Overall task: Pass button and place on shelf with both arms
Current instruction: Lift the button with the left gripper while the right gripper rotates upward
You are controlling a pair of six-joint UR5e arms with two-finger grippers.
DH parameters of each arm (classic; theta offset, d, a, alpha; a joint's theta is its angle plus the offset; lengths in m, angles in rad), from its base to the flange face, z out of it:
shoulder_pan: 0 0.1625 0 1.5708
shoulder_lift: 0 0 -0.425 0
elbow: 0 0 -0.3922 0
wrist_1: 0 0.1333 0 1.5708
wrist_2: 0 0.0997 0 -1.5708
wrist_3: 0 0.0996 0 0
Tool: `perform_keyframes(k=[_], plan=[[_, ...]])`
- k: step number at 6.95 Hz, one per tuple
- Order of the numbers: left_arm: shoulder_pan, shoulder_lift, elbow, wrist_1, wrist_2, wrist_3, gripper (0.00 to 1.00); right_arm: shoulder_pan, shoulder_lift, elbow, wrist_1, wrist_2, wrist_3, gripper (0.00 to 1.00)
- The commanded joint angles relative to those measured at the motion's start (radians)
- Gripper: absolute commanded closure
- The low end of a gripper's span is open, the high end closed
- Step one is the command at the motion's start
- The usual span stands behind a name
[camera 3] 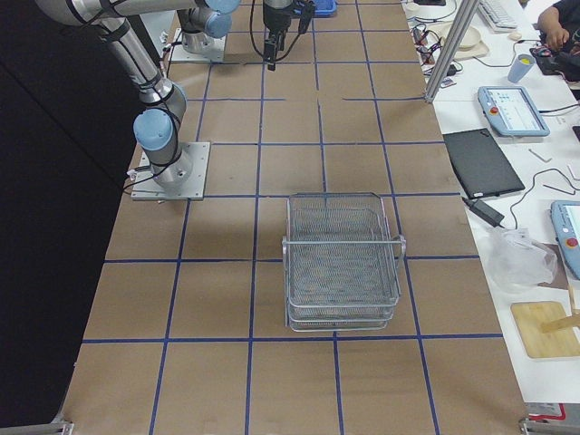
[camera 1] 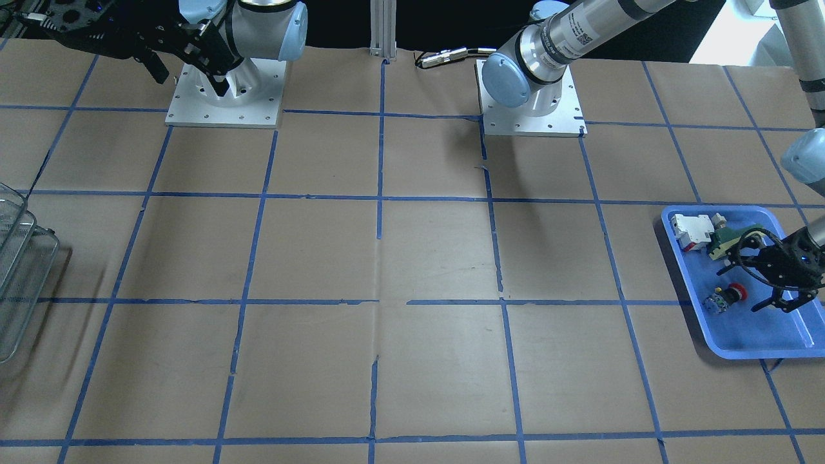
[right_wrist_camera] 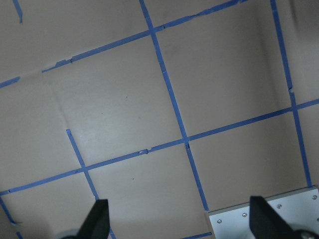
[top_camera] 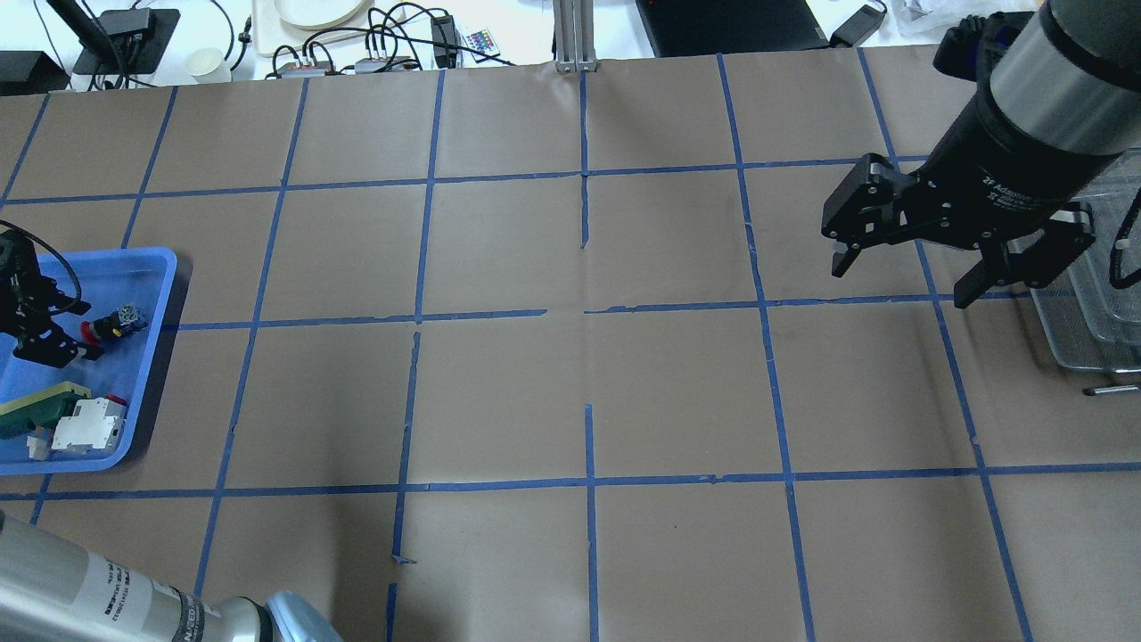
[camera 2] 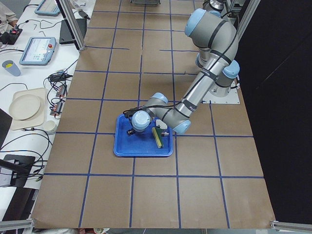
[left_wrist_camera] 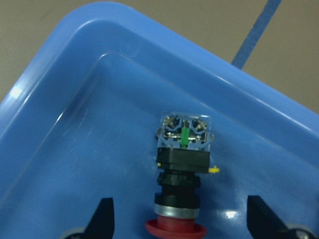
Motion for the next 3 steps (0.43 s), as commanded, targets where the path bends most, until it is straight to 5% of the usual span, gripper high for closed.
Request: perform_keyframes(k=[1,3], plan=[[0.009,-0.008,0.002,0.000,0.002,0.025,0.11,-0.042,0.005,0.002,0.037,0.118,0.093,0.00],[0.009,-0.003,0.004,-0.002,0.003,0.033,0.34,-0.049,0.017,0.002,0.101,0.295,0.246,0.00]])
